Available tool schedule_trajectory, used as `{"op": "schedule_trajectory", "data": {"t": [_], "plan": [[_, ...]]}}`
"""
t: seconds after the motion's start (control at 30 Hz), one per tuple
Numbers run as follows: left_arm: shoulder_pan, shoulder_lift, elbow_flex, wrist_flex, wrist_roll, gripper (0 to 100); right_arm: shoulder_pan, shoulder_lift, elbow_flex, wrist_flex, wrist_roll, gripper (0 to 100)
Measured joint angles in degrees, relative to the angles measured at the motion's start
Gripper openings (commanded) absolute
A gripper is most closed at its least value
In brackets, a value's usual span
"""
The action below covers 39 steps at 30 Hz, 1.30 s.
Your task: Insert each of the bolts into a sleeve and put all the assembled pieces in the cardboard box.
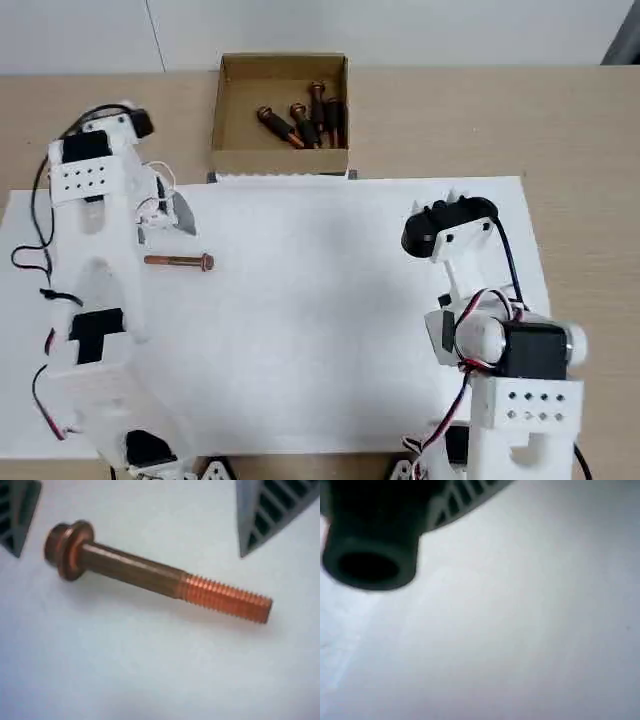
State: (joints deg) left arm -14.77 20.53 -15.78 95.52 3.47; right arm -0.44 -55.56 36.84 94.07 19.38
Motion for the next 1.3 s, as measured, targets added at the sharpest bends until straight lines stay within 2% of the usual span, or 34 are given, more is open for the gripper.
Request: {"op": "schedule_trajectory", "data": {"t": [0.1,0.27,0.47,0.83,0.97,1.3], "plan": [[0.1,0.0,0.0,0.0,-8.4,26,0.0,0.0,0.0,0.0,0.0,0.3],[0.0,0.0,0.0,0.0,-15.6,26,0.0,0.0,0.0,0.0,0.1,0.3],[0.2,0.0,0.0,3.0,-38.9,26,0.0,0.0,0.0,0.0,0.1,0.3],[0.5,0.0,0.0,3.1,-75.9,26,0.0,0.0,0.0,0.0,0.1,0.3],[2.2,0.0,0.0,3.2,-79.5,26,0.0,0.0,0.0,0.0,0.1,0.3],[5.7,2.0,-0.5,1.2,-81.2,26,0.0,0.0,0.0,0.0,0.1,0.3]]}}
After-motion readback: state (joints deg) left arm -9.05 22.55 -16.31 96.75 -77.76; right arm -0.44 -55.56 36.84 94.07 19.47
